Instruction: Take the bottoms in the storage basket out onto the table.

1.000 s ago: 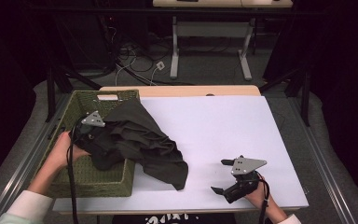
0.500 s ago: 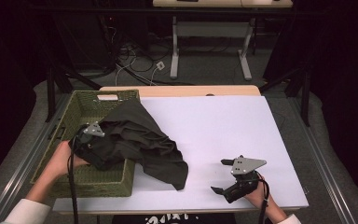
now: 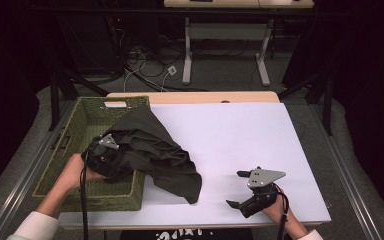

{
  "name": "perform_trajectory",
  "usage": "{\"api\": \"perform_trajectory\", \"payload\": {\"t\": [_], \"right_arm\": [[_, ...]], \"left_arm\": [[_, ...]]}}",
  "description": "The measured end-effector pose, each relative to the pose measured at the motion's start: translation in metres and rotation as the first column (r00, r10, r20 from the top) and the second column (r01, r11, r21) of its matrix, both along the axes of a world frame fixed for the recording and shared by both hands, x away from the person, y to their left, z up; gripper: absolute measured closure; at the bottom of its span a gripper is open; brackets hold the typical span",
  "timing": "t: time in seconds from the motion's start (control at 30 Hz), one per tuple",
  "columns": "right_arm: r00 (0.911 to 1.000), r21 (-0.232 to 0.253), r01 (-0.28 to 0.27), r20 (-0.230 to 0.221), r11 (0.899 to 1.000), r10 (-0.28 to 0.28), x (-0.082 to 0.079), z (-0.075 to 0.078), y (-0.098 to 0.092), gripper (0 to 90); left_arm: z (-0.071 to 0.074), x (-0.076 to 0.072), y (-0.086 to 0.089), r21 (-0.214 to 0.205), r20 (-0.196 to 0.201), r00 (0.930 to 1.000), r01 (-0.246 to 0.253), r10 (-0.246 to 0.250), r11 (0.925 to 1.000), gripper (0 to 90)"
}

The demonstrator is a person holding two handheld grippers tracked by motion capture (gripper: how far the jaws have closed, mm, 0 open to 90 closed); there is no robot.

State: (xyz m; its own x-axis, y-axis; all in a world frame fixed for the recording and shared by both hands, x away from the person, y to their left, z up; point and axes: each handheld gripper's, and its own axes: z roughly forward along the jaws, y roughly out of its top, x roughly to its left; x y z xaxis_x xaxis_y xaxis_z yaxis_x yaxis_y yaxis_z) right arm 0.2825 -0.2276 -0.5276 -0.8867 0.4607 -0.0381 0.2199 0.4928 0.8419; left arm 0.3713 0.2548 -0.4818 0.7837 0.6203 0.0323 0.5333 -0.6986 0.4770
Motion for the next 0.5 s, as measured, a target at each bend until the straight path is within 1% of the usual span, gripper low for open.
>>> {"api": "perform_trajectory", "payload": {"t": [0.03,0.07,0.1,0.17,0.27,0.3,0.33,0.37,0.5], "right_arm": [[1.0,0.0,0.001,0.0,1.0,-0.001,0.0,0.0,-0.0001,1.5],[1.0,-0.002,0.004,0.0,1.0,-0.005,0.0002,-0.0002,-0.0001,1.6],[1.0,-0.005,0.008,-0.002,1.0,-0.008,0.0005,-0.0004,0.0001,1.6],[0.9999,-0.007,0.011,-0.005,1.0,-0.011,0.0009,-0.0007,-0.0003,1.6],[0.9999,-0.005,0.01,-0.003,1.0,-0.01,0.0005,-0.0004,0.0001,1.7],[1.0,-0.007,0.009,-0.003,1.0,-0.009,0.0006,-0.0004,0.0001,1.7],[1.0,-0.008,0.009,-0.003,1.0,-0.009,0.0006,-0.0004,0.0001,1.7],[1.0,-0.007,0.009,-0.002,1.0,-0.009,0.0006,-0.0004,0.0,1.7],[0.9999,-0.008,0.014,-0.004,1.0,-0.014,0.0011,-0.0007,-0.0004,1.7]], "left_arm": [[-0.0005,0.0004,-0.0002,-0.011,-0.011,0.9999,0.006,-0.006,0.9999,33.9],[-0.0008,0.0004,-0.0006,-0.014,-0.013,0.9999,0.008,-0.009,0.9999,40.4],[-0.001,0.0004,-0.0014,-0.017,-0.016,0.9998,0.009,-0.009,0.9998,43.2],[-0.0002,0.0006,-0.0017,-0.024,-0.019,0.9996,0.021,-0.022,0.9995,55.0],[0.002,0.0001,-0.0018,-0.034,-0.001,0.9997,0.024,-0.024,0.9991,71.2],[0.003,-0.0004,-0.0019,-0.033,0.008,0.9997,0.024,-0.024,0.9992,74.2],[0.0037,-0.0012,-0.0023,-0.028,0.028,0.9993,0.027,-0.026,0.9992,76.7],[0.0045,-0.0021,-0.0023,-0.03,0.042,0.9988,0.026,-0.024,0.9992,77.7],[0.0077,-0.0036,0.0006,-0.043,0.078,0.9967,0.024,-0.021,0.9988,78.7]]}}
